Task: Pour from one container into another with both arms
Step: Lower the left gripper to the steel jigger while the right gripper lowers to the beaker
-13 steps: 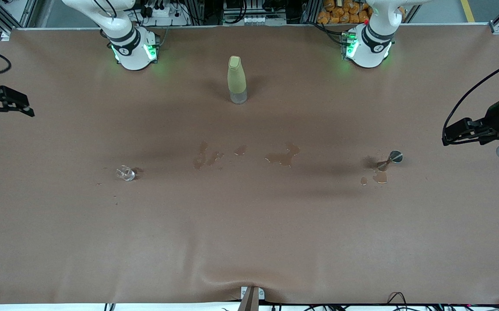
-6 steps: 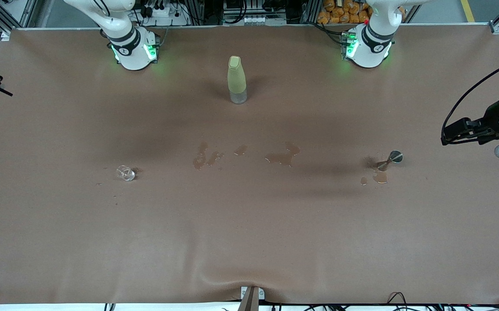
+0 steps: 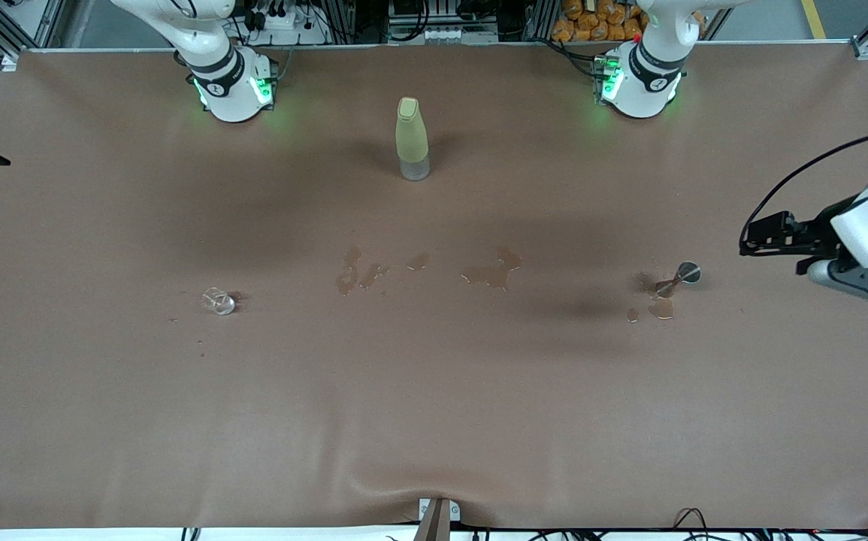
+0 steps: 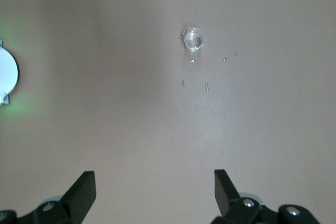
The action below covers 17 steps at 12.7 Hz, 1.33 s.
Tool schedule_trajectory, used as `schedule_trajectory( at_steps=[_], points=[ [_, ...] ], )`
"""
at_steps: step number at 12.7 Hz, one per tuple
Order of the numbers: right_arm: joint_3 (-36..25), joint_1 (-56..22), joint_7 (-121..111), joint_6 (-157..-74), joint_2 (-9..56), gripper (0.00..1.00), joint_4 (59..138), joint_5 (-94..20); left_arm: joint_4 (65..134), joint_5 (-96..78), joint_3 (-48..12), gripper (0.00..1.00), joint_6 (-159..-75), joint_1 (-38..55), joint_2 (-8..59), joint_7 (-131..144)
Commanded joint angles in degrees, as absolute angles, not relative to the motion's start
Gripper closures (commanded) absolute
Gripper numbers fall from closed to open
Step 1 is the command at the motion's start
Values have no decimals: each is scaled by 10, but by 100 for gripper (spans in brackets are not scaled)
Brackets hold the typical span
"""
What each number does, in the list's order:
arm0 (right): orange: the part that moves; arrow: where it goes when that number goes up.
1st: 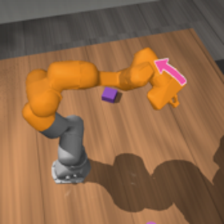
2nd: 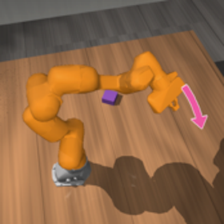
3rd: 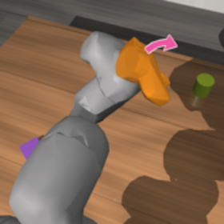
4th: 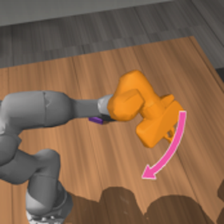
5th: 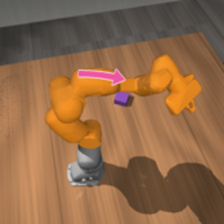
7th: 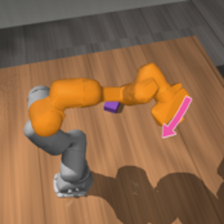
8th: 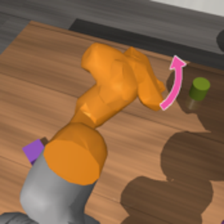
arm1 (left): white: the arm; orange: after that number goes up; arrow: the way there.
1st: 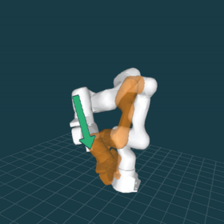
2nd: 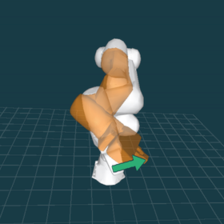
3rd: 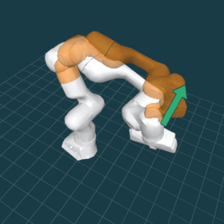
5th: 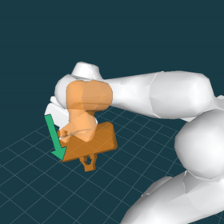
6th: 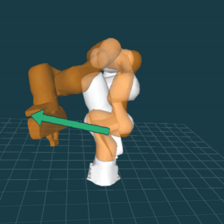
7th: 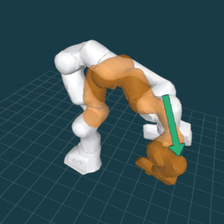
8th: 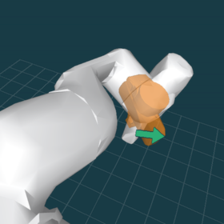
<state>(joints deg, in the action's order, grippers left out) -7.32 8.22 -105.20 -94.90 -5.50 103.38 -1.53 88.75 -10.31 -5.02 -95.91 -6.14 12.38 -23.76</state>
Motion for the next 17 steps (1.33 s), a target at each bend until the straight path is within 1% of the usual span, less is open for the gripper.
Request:
schedule_trajectory(
  at_steps=[1, 3, 6, 8, 10, 13, 17],
  points=[
    [-77, 86, -1086, -983, -72, 0, 1077, -30, 881, -160, -51, 0, -957, -99, 155, -397],
    [-77, 86, -1105, -1042, -70, 0, 1129, -42, 883, -191, -52, 0, -953, -126, 178, -505],
    [-95, 89, -1165, -1136, -57, 0, 1208, -111, 889, -229, -52, 0, -952, -149, 202, -739],
    [-108, 89, -1220, -1171, -29, 0, 1232, -166, 904, -258, -52, 0, -951, -167, 214, -854],
    [-122, 90, -1289, -1181, 11, 0, 1240, -237, 928, -292, -52, 0, -951, -180, 221, -984],
    [-140, 90, -1421, -1181, 96, 0, 1240, -367, 958, -330, -52, 0, -937, -203, 242, -1116],
    [-141, 90, -1543, -1178, 176, 0, 1245, -495, 959, -358, -52, 0, -902, -246, 304, -1254]
  ],
)
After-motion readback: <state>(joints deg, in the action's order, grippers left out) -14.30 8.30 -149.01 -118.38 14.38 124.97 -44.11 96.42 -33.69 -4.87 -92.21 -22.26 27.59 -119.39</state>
